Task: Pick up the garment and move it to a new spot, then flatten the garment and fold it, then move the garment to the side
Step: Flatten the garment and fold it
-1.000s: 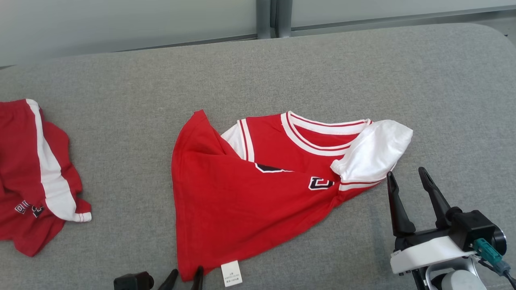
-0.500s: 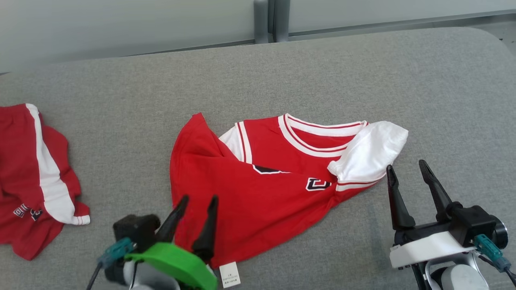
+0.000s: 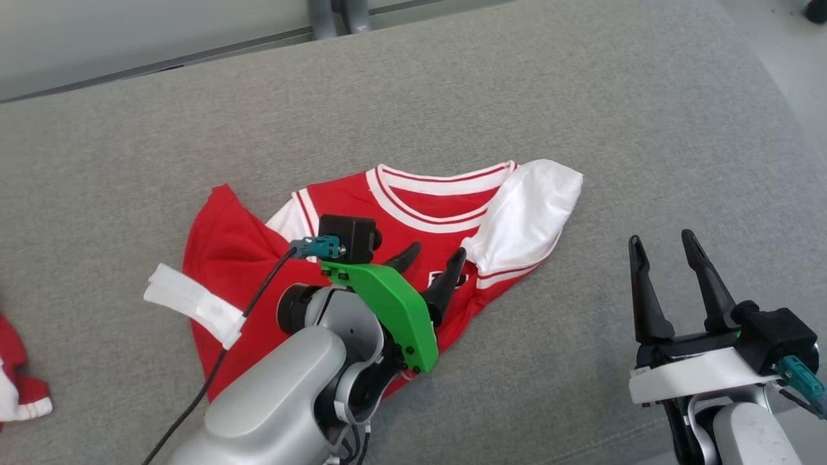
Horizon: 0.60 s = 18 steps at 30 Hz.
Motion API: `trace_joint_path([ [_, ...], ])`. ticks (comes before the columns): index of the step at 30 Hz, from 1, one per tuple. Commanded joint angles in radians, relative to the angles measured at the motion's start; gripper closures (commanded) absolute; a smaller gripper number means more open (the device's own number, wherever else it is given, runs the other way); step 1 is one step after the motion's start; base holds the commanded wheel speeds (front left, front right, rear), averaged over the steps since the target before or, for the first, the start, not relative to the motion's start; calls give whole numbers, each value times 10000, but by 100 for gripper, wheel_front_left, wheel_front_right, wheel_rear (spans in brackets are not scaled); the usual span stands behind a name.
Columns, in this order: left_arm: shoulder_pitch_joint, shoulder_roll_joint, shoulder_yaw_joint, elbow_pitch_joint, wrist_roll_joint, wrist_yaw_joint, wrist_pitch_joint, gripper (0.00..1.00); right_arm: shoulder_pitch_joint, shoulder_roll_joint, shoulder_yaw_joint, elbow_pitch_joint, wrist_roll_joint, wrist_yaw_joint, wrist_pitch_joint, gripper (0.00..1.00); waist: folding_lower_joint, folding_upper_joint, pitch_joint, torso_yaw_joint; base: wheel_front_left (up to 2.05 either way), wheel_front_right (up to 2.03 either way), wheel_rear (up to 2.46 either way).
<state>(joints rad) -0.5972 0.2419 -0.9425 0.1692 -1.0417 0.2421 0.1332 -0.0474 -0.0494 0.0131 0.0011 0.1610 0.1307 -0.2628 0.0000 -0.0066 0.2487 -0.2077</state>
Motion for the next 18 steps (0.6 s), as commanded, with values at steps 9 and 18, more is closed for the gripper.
trace_joint_path([
  [9,-450,-767,395,2063,-1071,-444,522,0,-22,-16,-11,-42,372,1,-30,0,0,66,798,-1545,0,0,0],
  [18,-580,-1050,337,3011,-1143,-980,393,0,-20,-17,50,42,316,1,-30,0,0,66,666,-1567,0,0,0],
])
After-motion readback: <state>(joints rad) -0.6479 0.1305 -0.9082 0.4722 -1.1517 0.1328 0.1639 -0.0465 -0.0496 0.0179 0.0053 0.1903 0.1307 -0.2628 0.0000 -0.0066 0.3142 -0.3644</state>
